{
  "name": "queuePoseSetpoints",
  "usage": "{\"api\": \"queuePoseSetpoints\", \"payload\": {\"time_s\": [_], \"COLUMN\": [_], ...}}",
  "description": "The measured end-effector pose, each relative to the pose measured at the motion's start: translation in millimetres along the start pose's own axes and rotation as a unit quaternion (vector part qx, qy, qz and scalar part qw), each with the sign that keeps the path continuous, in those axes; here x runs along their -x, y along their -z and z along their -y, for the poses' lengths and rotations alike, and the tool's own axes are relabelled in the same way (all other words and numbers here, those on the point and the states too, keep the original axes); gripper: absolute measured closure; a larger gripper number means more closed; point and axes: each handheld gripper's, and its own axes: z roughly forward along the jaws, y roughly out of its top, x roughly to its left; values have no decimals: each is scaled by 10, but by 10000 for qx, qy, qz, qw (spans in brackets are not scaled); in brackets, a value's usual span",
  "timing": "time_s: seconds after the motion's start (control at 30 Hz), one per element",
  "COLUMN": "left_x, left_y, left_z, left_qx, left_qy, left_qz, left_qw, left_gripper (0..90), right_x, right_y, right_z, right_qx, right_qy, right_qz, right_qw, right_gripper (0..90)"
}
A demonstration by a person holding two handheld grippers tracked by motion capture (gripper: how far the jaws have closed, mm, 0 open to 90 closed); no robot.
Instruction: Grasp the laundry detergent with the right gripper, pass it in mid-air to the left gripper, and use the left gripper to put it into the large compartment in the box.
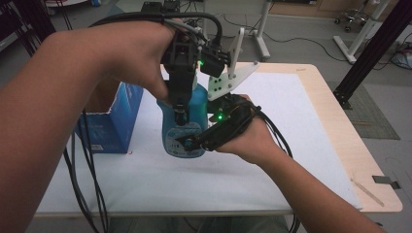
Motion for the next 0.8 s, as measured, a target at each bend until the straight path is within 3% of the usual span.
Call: {"api": "queuePoseSetpoints", "payload": {"time_s": [0.2,0.3,0.47,0.53,0.57,0.7,0.8], "left_x": [-7,-17,-42,-56,-65,-95,-112], "left_y": [30,62,119,152,170,256,360], "left_z": [27,56,99,119,133,203,291], "left_qx": [24,41,41,34,34,68,183], "left_qy": [65,123,229,288,338,605,955], "left_qz": [4,7,17,22,24,45,97], "left_qw": [10000,9999,9997,9996,9994,9981,9952], "left_gripper": [380,380,380,380,380,379,379], "right_x": [4,26,36,34,36,32,25], "right_y": [106,196,369,438,469,580,659], "right_z": [93,161,240,253,262,300,314], "right_qx": [-35,-98,-186,-209,-289,-380,-453], "right_qy": [-87,-130,-208,-222,-257,-262,-209], "right_qz": [95,263,495,639,774,876,964], "right_qw": [9999,9995,9984,9975,9962,9951,9941], "right_gripper": [217,137,113,18,11,9,6]}}
